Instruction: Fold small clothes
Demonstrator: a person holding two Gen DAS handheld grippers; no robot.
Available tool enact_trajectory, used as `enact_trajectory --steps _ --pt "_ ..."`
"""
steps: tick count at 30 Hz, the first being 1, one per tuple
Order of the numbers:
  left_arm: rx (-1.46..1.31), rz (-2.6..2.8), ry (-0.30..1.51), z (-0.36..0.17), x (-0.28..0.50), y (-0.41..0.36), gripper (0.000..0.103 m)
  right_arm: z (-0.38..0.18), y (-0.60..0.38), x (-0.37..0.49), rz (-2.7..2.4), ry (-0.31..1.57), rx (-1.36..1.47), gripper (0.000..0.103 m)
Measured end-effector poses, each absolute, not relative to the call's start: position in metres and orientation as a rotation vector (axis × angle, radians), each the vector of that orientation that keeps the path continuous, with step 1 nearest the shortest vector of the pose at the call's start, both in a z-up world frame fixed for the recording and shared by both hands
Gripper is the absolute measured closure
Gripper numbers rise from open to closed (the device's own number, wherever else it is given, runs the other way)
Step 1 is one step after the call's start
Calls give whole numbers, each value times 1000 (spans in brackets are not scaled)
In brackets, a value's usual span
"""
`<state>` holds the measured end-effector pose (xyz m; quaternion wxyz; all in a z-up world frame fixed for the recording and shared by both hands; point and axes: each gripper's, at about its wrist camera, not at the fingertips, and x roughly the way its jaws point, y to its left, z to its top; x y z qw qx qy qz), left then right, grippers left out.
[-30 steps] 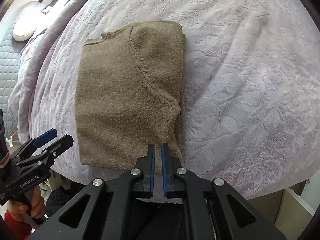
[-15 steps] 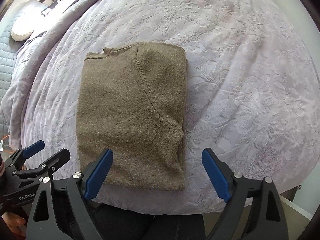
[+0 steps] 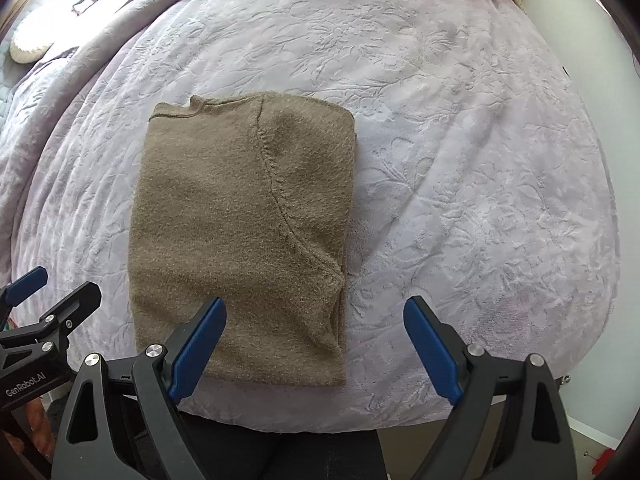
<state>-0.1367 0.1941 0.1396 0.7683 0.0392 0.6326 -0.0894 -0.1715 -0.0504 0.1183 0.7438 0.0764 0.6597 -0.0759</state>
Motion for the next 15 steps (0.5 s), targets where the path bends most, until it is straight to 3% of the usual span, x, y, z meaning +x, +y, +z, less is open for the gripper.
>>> enact_trajectory --steps 15 --pt "101 -211 1380 140 -135 187 1 116 -51 -166 -176 1461 164 11"
